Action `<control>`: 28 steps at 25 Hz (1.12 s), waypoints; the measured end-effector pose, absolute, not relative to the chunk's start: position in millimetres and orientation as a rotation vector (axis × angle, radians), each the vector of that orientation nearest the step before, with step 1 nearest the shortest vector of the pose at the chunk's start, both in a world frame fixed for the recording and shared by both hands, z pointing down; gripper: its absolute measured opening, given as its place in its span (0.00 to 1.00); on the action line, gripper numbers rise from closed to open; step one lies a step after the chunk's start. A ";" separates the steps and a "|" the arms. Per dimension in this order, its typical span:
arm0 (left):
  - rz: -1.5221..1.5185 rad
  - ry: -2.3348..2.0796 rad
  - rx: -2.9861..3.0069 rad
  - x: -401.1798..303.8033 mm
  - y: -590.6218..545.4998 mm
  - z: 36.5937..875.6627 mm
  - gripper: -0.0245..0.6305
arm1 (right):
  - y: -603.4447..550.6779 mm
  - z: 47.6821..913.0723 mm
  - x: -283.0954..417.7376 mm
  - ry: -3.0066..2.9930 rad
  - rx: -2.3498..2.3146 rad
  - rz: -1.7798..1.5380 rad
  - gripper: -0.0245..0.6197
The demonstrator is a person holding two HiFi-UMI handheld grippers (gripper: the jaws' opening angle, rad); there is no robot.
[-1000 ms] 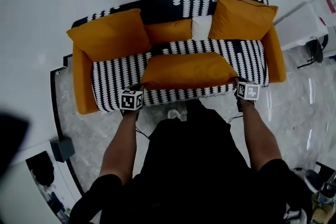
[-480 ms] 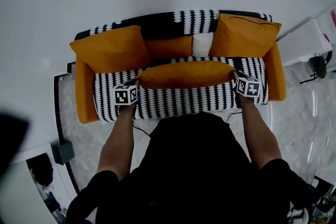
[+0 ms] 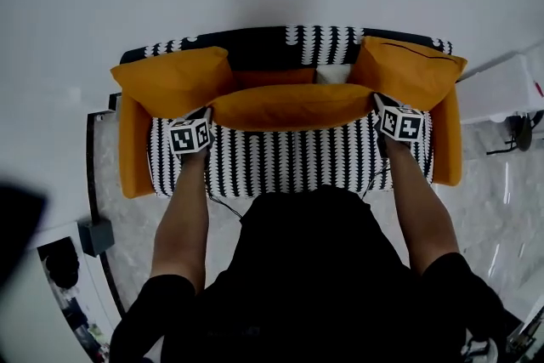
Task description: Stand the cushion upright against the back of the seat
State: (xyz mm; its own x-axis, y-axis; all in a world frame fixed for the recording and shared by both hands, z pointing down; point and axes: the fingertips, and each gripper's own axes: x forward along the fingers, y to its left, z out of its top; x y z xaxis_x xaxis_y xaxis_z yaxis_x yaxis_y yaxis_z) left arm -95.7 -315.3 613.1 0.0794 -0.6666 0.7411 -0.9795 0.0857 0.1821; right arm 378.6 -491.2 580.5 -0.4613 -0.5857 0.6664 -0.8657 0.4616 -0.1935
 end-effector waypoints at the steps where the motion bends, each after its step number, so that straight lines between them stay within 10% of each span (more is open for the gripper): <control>1: 0.549 -1.670 1.647 -99.4 -323.3 610.5 0.09 | -501.9 576.4 374.5 -2.207 1.211 0.710 0.10; 28: 0.663 -1.704 1.575 -126.9 -456.8 659.9 0.09 | -641.3 663.6 340.0 -2.034 1.056 0.635 0.11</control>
